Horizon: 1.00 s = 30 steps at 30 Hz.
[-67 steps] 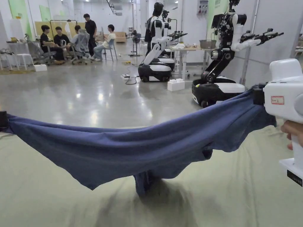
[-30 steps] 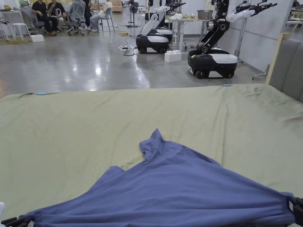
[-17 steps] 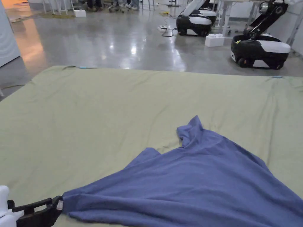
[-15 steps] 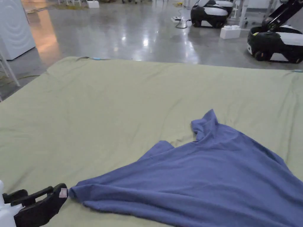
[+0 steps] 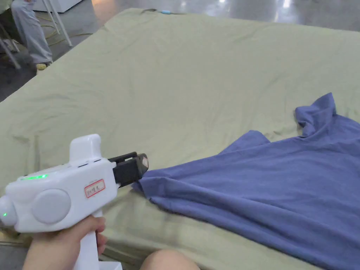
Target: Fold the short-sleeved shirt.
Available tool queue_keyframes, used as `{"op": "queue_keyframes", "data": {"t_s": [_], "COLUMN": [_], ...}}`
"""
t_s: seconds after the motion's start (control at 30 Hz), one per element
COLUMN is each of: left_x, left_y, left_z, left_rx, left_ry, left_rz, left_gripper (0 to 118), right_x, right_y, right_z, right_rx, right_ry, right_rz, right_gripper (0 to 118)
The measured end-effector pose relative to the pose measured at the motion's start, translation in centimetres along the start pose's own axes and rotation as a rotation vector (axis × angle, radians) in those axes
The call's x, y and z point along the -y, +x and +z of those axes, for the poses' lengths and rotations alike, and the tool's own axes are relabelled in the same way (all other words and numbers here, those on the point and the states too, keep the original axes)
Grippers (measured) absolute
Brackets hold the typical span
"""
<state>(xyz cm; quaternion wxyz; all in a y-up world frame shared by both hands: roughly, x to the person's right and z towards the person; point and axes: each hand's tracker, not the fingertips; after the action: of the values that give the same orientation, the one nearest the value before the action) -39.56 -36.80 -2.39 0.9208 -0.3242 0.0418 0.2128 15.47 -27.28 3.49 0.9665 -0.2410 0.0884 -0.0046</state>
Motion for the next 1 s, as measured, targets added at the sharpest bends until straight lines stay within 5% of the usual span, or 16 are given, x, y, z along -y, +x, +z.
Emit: {"op": "queue_keyframes", "data": {"t_s": [0.17,0.23,0.3,0.37,0.4,0.47,0.5,0.83,1.0], "left_x": [1.0,3.0,4.9,6.4,6.8,8.0,8.4,5.6,2.6], "left_y": [1.6,2.5,3.7,5.0,4.8,4.9,4.7,4.6,4.9], "left_z": [-5.2,-6.2,-4.5,-3.4,-2.8,-1.6,-1.2,1.9,3.9], "left_rx": [-0.117,-0.228,-0.243,-0.161,-0.149,-0.149,-0.129,0.015,0.056], "left_ry": [-0.125,-0.271,-0.111,-0.181,-0.176,-0.134,-0.088,-0.013,0.061], "left_rz": [-0.15,-0.274,-0.426,-0.402,-0.387,-0.441,-0.436,-0.296,-0.255], "left_gripper": [90,81,74,70,65,9,2,2,2], "right_x": [0.5,0.6,0.9,1.1,1.1,1.2,1.1,-1.0,-5.8], "right_y": [-1.5,-1.4,-1.1,-0.6,-0.4,-0.4,-0.3,-0.2,2.6], "right_z": [-0.8,-0.9,-1.2,-1.6,-1.9,-2.5,-2.7,-5.4,-13.7], "right_rx": [-0.014,-0.019,-0.023,-0.025,-0.023,-0.023,-0.028,-0.091,-0.102], "right_ry": [-0.027,-0.043,-0.056,-0.074,-0.085,-0.095,-0.096,-0.08,-0.138], "right_rz": [0.054,0.059,0.058,0.061,0.062,0.059,0.055,0.088,0.125], "right_gripper": [4,4,4,4,4,4,4,4,6]}}
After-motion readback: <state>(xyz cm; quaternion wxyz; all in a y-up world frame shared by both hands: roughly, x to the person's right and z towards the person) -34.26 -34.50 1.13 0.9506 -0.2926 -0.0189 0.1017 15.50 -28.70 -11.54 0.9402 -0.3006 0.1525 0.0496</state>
